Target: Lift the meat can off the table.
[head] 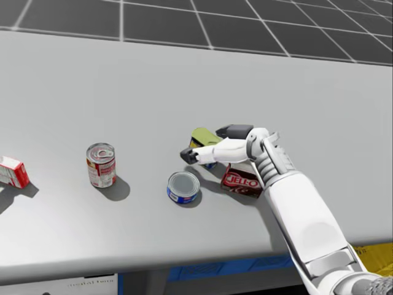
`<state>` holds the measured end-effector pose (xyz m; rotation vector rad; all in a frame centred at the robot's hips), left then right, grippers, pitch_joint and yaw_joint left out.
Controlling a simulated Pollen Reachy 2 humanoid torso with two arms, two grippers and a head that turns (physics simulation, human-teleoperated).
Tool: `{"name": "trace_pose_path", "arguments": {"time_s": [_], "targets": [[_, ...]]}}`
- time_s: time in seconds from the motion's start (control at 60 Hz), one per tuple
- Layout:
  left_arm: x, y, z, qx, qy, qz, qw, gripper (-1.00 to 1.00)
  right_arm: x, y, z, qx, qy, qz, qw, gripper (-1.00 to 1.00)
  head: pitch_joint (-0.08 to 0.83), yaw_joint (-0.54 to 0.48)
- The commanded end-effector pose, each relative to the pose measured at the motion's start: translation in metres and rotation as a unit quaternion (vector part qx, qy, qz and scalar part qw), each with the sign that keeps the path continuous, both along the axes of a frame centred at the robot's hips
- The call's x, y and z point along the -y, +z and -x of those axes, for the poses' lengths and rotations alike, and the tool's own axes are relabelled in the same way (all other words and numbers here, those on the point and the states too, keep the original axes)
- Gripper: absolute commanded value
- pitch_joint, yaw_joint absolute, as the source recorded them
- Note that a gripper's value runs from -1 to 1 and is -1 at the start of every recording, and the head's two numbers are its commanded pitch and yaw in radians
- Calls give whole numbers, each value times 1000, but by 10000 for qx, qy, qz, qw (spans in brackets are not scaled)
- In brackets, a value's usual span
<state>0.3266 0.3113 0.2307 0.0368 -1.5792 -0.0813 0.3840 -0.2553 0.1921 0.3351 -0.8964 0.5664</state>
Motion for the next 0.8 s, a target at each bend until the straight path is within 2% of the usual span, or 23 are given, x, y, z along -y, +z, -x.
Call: {"name": "trace_pose_path", "arguments": {"time_s": [0.017,0.033,0.05,0.083,0.1,0.133,0.333,0.4,0.617,0.8], "targets": [[0,0,0,0,7,17,10000,-1000,-3,-5,-4,-118,141,68,9998,-1000,639,-261],[0,0,0,0,8,18,10000,-1000,-4,-5,-4,-114,130,79,9998,-987,639,-261],[0,0,1,0,10,20,10000,-1000,-4,-6,-3,-143,109,112,9998,-291,638,-261],[0,0,1,-1,10,22,10000,-1000,-3,-6,-1,-90,67,191,9998,128,638,-262],[0,0,1,-1,10,23,10000,-1000,-3,-7,-1,-65,57,247,9997,726,638,-262],[0,0,1,0,9,26,10000,-1000,-3,-8,0,-133,0,286,9995,1000,639,-262],[0,1,0,-6,16,48,10000,-1000,-1,-9,2,-169,-24,372,9992,1000,630,-267],[-1,1,0,-7,18,62,10000,-1000,0,-9,3,-161,-11,385,9991,1000,603,-267],[-2,3,1,4,38,94,9999,-1000,0,-10,3,-147,41,372,9992,1000,384,-253],[-4,4,1,35,50,124,9999,-1000,-1,-8,5,-107,51,387,9992,1000,301,-250]]}}
